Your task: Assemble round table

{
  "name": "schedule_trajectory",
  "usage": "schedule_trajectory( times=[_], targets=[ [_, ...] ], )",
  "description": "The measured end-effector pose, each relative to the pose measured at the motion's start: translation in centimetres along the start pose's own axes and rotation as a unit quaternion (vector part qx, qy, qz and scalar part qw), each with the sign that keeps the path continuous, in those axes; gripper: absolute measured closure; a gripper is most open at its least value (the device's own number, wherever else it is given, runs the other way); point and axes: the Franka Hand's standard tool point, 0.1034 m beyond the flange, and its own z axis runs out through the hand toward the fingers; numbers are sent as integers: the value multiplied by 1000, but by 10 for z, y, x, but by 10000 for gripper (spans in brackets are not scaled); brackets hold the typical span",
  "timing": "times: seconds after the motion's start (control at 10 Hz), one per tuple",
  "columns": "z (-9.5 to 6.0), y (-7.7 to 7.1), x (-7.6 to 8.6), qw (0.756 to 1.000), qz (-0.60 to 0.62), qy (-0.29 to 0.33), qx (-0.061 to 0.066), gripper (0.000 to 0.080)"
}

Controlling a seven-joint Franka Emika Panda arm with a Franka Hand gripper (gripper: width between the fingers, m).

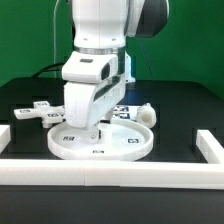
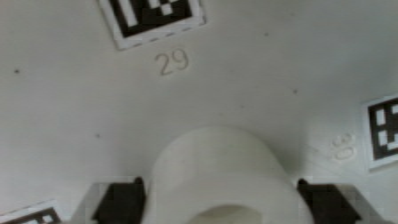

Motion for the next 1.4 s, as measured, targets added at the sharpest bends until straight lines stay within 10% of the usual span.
schedule_trajectory(
  times=[0.4,1.4],
  targets=[
    [0,0,3,1000,0,0,1,393],
    [-1,20,78,1000,-16,20,-12,392]
  ],
)
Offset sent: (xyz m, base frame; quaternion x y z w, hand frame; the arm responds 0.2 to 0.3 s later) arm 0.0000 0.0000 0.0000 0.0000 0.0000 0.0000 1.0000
